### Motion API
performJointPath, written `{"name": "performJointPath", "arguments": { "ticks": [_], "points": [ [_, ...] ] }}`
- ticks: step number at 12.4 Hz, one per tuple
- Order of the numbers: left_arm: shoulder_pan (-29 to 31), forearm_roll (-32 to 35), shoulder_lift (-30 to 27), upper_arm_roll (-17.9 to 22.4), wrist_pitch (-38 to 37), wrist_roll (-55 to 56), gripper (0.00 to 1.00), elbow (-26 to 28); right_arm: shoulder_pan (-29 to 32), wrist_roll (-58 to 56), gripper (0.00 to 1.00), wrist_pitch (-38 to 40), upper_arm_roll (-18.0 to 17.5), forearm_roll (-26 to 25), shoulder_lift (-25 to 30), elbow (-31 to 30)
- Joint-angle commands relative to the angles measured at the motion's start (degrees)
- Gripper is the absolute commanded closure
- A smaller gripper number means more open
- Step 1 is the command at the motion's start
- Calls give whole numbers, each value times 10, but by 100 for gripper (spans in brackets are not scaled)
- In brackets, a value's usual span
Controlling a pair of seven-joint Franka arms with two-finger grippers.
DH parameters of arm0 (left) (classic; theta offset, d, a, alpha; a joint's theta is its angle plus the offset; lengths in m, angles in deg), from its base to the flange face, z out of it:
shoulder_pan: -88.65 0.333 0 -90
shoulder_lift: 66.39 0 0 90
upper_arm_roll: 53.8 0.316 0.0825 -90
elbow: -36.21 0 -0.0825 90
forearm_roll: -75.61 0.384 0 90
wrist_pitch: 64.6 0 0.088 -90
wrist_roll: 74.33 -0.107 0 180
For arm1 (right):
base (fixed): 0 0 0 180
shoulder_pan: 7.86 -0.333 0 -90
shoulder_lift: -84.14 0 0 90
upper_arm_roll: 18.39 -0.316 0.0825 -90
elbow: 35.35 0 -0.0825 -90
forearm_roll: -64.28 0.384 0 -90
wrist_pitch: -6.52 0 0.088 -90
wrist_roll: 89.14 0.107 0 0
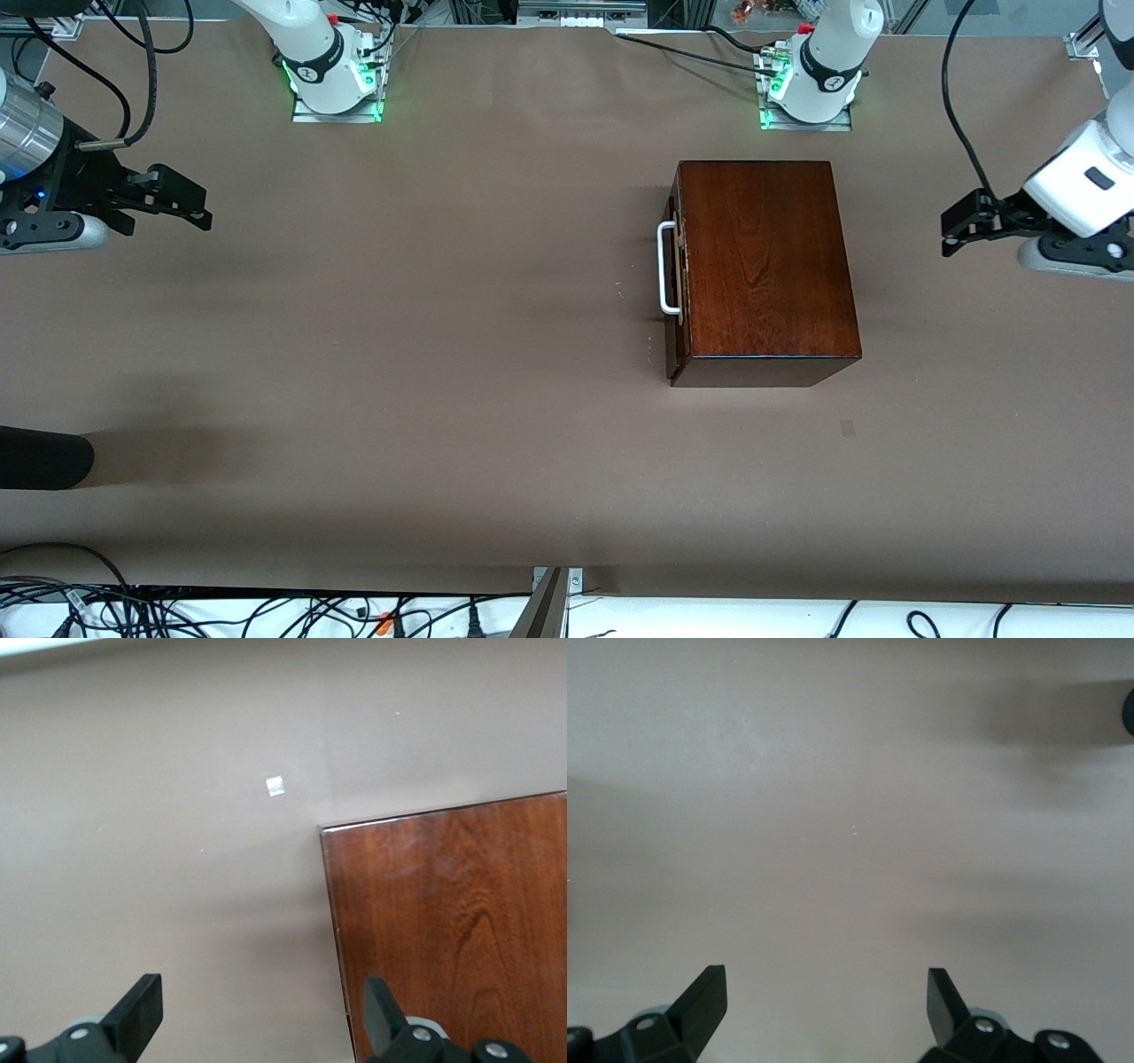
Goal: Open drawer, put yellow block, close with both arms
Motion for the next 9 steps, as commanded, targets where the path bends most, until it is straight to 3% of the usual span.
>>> {"name": "performJointPath", "arguments": {
  "ticks": [1,9],
  "points": [
    [-5,-5,-62,-2,54,55,0,87,-2,12,0,-1,-1,1,3,1],
    [-8,-19,-42,-12,10,58,0,45,-2,12,0,-1,-1,1,3,1]
  ]
}}
